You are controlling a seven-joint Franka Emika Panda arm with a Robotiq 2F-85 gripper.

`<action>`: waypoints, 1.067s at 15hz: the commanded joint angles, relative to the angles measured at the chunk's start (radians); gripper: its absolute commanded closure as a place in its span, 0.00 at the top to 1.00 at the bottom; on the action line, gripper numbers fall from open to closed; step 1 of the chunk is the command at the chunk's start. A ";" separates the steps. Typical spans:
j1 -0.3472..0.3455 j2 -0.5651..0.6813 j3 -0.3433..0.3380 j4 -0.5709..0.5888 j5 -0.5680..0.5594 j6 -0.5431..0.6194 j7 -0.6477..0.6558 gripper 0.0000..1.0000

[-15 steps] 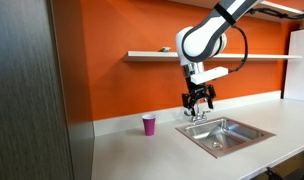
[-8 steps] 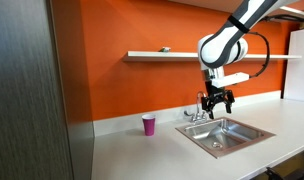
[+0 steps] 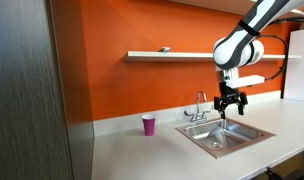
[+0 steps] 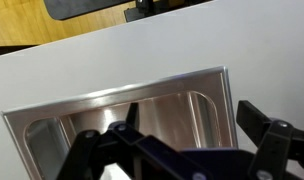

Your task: Pick up this snack and put it on the shelf

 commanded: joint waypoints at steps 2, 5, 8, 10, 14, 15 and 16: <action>-0.049 -0.031 -0.026 -0.029 0.016 0.031 -0.077 1.00; -0.055 0.001 -0.014 -0.004 0.012 0.011 -0.055 1.00; -0.056 0.003 -0.015 -0.003 0.011 0.009 -0.057 1.00; -0.056 0.004 -0.013 -0.003 0.011 0.009 -0.056 1.00; -0.056 0.005 -0.013 -0.003 0.011 0.009 -0.056 1.00; -0.056 0.005 -0.013 -0.003 0.011 0.009 -0.056 1.00; -0.056 0.005 -0.013 -0.003 0.011 0.009 -0.056 1.00</action>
